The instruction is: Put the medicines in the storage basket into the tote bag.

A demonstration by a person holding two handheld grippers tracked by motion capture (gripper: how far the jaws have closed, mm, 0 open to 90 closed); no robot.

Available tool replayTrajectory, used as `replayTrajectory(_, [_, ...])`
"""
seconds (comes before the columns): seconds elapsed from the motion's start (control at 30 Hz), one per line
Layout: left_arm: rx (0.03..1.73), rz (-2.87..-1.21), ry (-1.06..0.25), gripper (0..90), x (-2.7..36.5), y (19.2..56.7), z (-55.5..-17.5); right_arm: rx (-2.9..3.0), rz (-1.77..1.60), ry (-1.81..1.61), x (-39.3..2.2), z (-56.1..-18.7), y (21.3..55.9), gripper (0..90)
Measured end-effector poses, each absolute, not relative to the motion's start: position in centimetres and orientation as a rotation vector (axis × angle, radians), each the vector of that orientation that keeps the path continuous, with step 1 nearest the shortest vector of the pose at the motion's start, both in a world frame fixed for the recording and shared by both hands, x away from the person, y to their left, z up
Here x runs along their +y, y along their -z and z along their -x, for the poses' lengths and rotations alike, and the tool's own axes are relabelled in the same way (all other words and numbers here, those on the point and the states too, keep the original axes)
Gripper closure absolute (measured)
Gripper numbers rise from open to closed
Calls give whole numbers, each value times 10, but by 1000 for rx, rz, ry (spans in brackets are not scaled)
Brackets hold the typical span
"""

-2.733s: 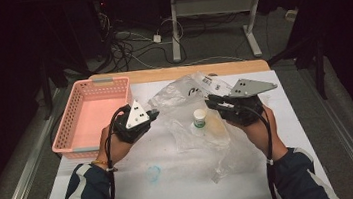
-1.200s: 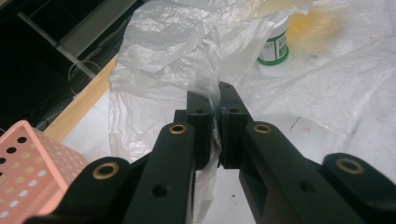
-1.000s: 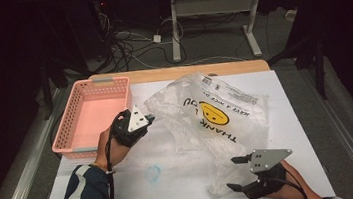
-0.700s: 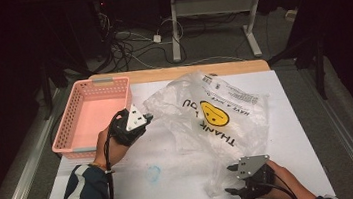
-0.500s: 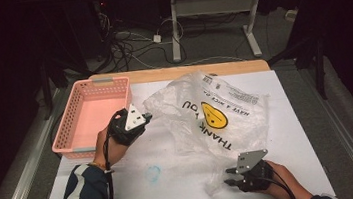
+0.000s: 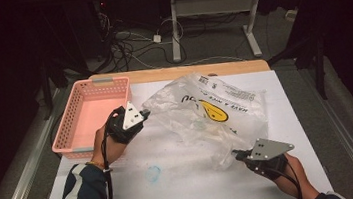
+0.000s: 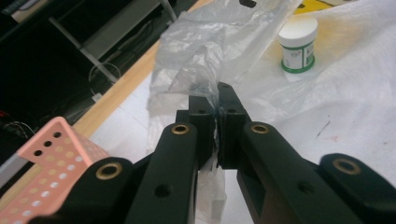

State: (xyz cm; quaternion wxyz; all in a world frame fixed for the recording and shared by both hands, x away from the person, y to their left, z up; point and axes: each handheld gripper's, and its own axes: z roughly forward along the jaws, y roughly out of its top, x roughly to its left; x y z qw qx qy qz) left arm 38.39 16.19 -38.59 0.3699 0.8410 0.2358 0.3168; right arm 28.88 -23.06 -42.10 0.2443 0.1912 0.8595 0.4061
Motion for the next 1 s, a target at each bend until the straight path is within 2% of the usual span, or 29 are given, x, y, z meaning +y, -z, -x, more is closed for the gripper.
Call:
replayTrajectory(0.53, [572,-2042,-861,866,168,357,-383,1955,-503,-1194,-249,-297,354,900])
replayTrajectory(1.0, [591,-1926,-907,870,181,337,-378,1780,-467,-1258,-248,-305,303,900])
